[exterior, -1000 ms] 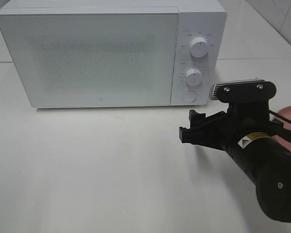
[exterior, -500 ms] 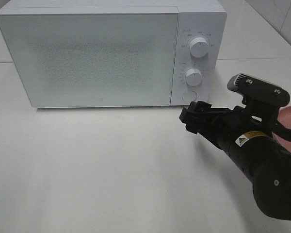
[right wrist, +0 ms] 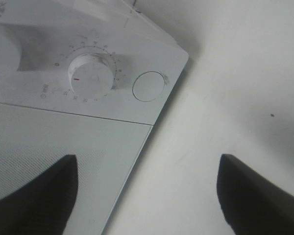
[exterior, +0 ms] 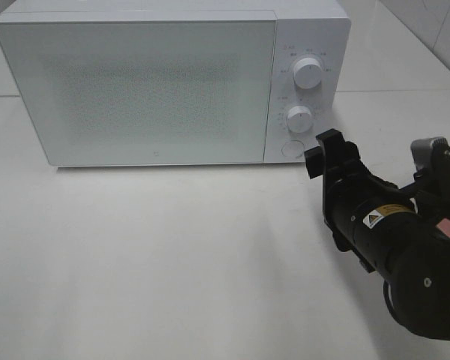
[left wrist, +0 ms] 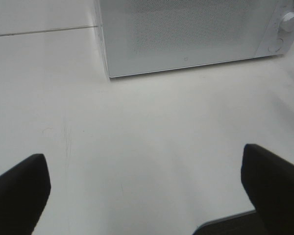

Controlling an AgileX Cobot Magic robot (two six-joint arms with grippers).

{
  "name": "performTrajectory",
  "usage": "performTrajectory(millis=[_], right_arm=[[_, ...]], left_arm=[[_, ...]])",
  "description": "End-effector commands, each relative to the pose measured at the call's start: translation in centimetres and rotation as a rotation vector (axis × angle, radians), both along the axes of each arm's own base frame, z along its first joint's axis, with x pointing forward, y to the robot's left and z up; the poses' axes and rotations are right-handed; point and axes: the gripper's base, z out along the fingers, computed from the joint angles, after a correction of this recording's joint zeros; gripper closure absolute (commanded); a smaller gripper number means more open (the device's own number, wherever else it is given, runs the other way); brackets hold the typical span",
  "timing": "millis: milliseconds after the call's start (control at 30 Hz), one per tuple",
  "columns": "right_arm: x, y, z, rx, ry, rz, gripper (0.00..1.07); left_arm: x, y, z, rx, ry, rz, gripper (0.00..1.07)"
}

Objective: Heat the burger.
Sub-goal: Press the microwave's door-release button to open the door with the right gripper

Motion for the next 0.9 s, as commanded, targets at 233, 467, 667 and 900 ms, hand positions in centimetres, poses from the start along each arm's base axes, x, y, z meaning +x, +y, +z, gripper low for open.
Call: performTrajectory(millis=[233, 467, 667, 900], right_arm=[[0.09, 0.33, 0.20, 0.229, 0.012, -0.089, 0.46], [-0.11, 0.25, -0.23, 0.287, 0.068, -0.132, 0.82], [-0.02, 0.11, -0.24, 0.287, 0.068, -0.139, 1.07], [0.00, 0.09, -0.27, 0.285, 0.065, -0.140, 1.07]], left_arm=[[-0.24, 0.02, -0.05, -0.009, -0.024, -0.001, 0.09], [-0.24, 0.02, -0.05, -0.009, -0.024, -0.001, 0.09], [-0.24, 0.02, -0.05, -0.009, -0.024, -0.001, 0.09], [-0.24, 0.02, -0.05, -0.009, -0.024, -0.001, 0.09]])
